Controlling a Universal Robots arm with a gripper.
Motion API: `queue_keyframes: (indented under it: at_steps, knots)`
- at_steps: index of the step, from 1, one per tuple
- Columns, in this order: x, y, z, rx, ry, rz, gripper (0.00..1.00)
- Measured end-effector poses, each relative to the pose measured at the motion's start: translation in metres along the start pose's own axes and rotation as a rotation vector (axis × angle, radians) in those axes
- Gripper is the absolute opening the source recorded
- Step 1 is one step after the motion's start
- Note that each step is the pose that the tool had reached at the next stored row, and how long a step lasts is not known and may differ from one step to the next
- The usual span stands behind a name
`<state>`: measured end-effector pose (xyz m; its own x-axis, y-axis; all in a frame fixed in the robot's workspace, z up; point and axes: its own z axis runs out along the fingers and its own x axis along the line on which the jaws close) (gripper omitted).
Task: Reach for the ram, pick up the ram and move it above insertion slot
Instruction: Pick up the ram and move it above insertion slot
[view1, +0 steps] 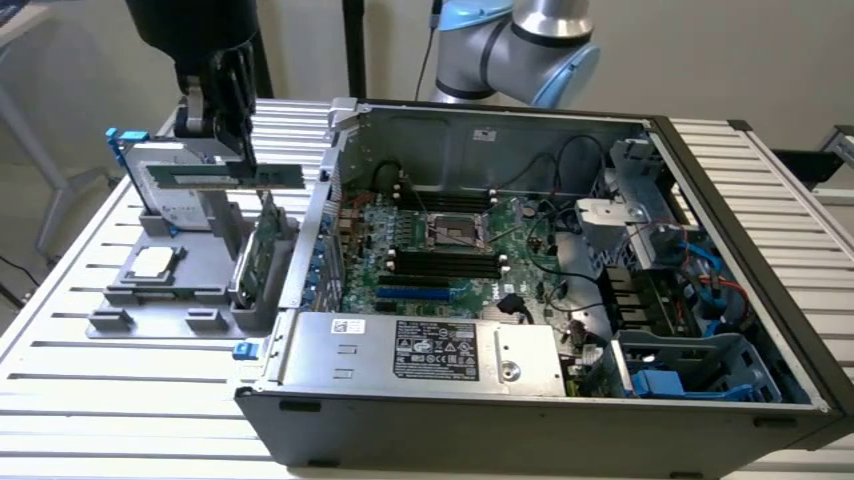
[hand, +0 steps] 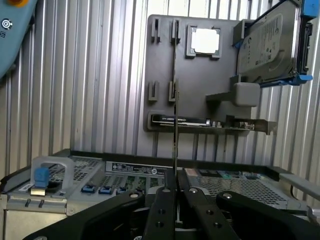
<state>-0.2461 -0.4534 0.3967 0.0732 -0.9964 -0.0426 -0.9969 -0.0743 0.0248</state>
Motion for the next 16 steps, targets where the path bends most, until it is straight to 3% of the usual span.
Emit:
queue_keyframes:
  at_steps: [16]
  knots:
    - [-0.013, -0.0451, -0.0007, -0.0002, -0.0103, 0.0, 0.13]
